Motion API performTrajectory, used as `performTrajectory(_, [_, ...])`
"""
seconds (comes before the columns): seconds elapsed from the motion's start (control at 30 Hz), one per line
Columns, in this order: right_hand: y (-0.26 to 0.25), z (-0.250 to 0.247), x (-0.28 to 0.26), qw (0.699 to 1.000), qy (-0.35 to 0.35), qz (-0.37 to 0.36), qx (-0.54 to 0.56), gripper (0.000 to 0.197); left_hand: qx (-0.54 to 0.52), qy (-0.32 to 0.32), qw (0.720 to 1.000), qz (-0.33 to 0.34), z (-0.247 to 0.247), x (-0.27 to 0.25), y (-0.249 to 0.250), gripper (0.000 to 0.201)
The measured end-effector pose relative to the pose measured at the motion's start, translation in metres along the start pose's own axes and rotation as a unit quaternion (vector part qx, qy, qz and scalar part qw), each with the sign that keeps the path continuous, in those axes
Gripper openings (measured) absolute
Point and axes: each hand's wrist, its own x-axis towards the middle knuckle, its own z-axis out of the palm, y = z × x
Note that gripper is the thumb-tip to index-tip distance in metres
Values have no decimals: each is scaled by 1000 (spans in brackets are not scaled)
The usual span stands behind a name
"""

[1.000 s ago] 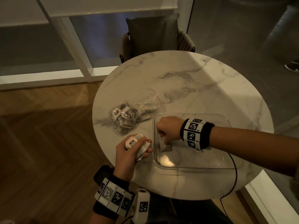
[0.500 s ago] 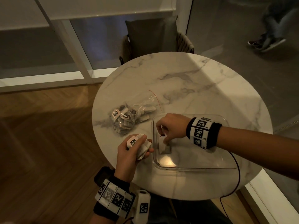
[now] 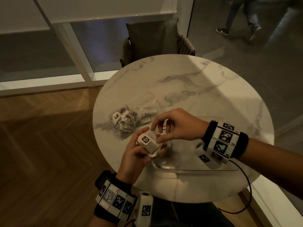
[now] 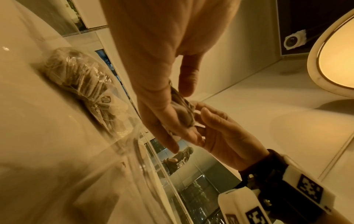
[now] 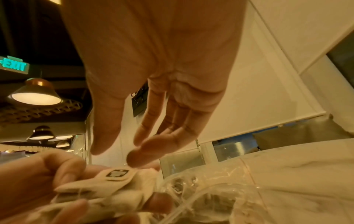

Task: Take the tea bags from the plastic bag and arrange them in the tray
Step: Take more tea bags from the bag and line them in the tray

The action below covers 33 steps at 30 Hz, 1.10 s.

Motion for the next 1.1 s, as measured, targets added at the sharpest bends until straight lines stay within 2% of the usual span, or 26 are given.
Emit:
performTrajectory(0.13, [-2,12,-9,999,-22,-25,-33,58,24,-41,999,-11,10,-6,0,75])
performTrajectory(0.27, [1,13,-12,1000,-18,-19,-4,51,41,-64,997,-15,14,-13,2,71])
performTrajectory(0.37, [2,14,-14,999,-17,-30,2,61,74,-71,995,-13,16,-14,4,75])
performTrajectory(0.53, [0,13,-13,999,-1,-33,9,44,80,-73,994,-22,19,-14,5,73])
performTrajectory(0.67, [-1,7,-14,999,32,-20,32,36,69,-64,996,-6,21,-12,5,63])
performTrajectory(0.83, [-6,0,-18,996,28,-15,78,14,113,-60,992,17,21,-12,4,52])
performTrajectory(0.9, [-8,-3,-19,993,53,-16,103,15,109,-32,993,26,20,-10,4,43])
performTrajectory(1.0, [-6,-8,-21,986,142,-16,89,15,94,48,994,29,17,-7,3,25])
performTrajectory(1.1, [-5,-12,-23,986,138,-4,96,13,108,132,985,28,11,-3,1,35])
